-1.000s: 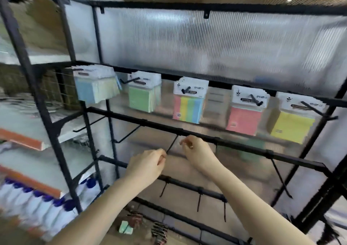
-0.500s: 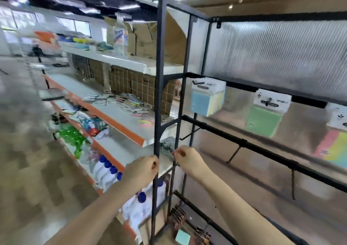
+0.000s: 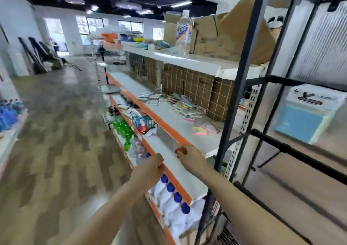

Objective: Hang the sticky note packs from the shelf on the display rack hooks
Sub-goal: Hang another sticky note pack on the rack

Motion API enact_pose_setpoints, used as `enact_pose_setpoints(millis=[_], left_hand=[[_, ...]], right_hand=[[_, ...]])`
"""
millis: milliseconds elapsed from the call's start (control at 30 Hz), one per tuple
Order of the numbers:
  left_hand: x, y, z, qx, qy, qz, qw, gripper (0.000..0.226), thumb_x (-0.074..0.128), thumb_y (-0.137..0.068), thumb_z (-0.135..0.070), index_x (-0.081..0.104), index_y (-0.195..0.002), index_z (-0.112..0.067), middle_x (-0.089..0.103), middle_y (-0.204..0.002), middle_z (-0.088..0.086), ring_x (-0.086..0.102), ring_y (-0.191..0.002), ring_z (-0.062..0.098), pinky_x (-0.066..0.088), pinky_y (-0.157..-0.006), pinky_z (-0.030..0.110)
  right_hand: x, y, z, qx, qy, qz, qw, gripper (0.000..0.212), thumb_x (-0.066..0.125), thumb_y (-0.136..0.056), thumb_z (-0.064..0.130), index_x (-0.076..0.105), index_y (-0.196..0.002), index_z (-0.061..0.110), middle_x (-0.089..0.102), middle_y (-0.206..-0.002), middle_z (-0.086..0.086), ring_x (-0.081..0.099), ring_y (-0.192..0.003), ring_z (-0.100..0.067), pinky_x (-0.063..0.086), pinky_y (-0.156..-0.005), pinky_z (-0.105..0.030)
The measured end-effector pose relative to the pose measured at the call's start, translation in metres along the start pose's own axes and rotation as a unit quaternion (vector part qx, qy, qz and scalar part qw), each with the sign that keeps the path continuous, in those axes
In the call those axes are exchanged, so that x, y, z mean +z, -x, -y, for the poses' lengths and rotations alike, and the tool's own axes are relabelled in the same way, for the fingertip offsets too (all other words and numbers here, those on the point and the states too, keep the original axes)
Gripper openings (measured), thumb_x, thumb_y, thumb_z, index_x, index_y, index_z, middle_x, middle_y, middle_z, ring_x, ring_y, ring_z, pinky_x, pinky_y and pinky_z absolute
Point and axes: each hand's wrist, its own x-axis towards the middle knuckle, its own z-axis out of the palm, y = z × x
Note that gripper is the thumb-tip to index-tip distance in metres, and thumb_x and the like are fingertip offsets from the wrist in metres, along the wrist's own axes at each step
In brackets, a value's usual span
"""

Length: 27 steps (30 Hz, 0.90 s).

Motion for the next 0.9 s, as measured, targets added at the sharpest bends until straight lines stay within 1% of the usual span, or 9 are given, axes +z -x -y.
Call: enact_pose_setpoints(millis=[100,167,233,333,500,667,733,800,900], left_hand=[[-0.003,-0.035,0.023,-0.020,-0.005,-0.007,1.000,0.029,0.038,-0.096,-0.021,0.052,-0.122,-0.022,0.062,-0.117,0.001,0.060,-0.104,0.022,0.046,-0.073,0.029],[-0.006,-0.061,0.036,-0.028,-0.006,-0.009,1.000,0.028,0.039,-0.097,-0.024,0.054,-0.120,-0.023,0.063,-0.118,0.000,0.060,-0.104,0.022,0.050,-0.079,0.032],[-0.010,-0.089,0.048,-0.036,-0.015,-0.004,0.999,0.026,0.040,-0.097,-0.026,0.053,-0.120,-0.023,0.062,-0.119,0.001,0.060,-0.104,0.022,0.051,-0.080,0.034],[-0.015,-0.134,0.063,-0.042,-0.034,-0.003,0.999,0.026,0.041,-0.097,-0.025,0.053,-0.121,-0.023,0.062,-0.121,0.002,0.061,-0.105,0.023,0.049,-0.076,0.033],[-0.020,-0.196,0.085,-0.063,-0.021,-0.025,0.997,0.027,0.042,-0.097,-0.023,0.050,-0.123,-0.024,0.062,-0.121,0.001,0.061,-0.104,0.022,0.050,-0.075,0.035],[-0.018,-0.241,0.109,-0.076,-0.027,-0.021,0.997,0.025,0.043,-0.097,-0.023,0.053,-0.120,-0.023,0.063,-0.122,-0.001,0.062,-0.103,0.019,0.044,-0.069,0.028],[-0.017,-0.258,0.119,-0.074,-0.024,-0.020,0.997,0.025,0.042,-0.097,-0.023,0.054,-0.119,-0.023,0.062,-0.123,-0.001,0.062,-0.103,0.019,0.043,-0.068,0.027],[-0.016,-0.277,0.130,-0.075,-0.023,-0.013,0.997,0.026,0.041,-0.097,-0.024,0.053,-0.120,-0.023,0.061,-0.123,0.000,0.061,-0.105,0.021,0.046,-0.071,0.031],[-0.015,-0.309,0.151,-0.075,-0.023,-0.003,0.997,0.024,0.041,-0.096,-0.024,0.053,-0.117,-0.022,0.063,-0.119,0.000,0.061,-0.102,0.019,0.047,-0.069,0.029]], right_hand=[[0.018,-0.044,0.002,-0.013,0.003,0.008,1.000,0.026,0.043,-0.095,0.014,0.067,-0.098,0.004,0.068,-0.103,-0.011,0.061,-0.089,-0.024,0.048,-0.074,-0.032],[0.030,-0.076,0.003,-0.013,-0.006,0.008,1.000,0.027,0.043,-0.095,0.015,0.065,-0.098,0.000,0.067,-0.100,-0.015,0.059,-0.081,-0.022,0.048,-0.071,-0.036],[0.039,-0.112,0.004,-0.006,-0.012,0.005,1.000,0.025,0.044,-0.096,0.016,0.065,-0.100,0.004,0.066,-0.100,-0.013,0.055,-0.077,-0.018,0.046,-0.069,-0.033],[0.051,-0.163,0.009,0.005,-0.028,0.006,1.000,0.022,0.045,-0.096,0.018,0.064,-0.104,0.010,0.065,-0.103,-0.007,0.054,-0.082,-0.017,0.044,-0.072,-0.028],[0.074,-0.230,0.018,0.017,-0.045,0.017,0.999,0.023,0.043,-0.097,0.020,0.062,-0.107,0.012,0.065,-0.104,-0.008,0.060,-0.090,-0.025,0.049,-0.080,-0.038],[0.094,-0.275,0.022,0.021,-0.038,0.036,0.998,0.025,0.043,-0.096,0.019,0.061,-0.107,0.007,0.065,-0.101,-0.012,0.062,-0.087,-0.029,0.051,-0.078,-0.041],[0.100,-0.293,0.021,0.020,-0.038,0.038,0.998,0.024,0.043,-0.095,0.018,0.062,-0.106,0.008,0.066,-0.099,-0.012,0.060,-0.081,-0.026,0.049,-0.072,-0.037],[0.106,-0.313,0.021,0.020,-0.038,0.034,0.999,0.022,0.043,-0.095,0.016,0.061,-0.105,0.009,0.066,-0.101,-0.011,0.058,-0.079,-0.023,0.044,-0.067,-0.031],[0.117,-0.347,0.025,0.026,-0.027,0.034,0.999,0.022,0.044,-0.096,0.016,0.060,-0.111,0.011,0.065,-0.110,-0.009,0.060,-0.094,-0.025,0.048,-0.080,-0.032]])
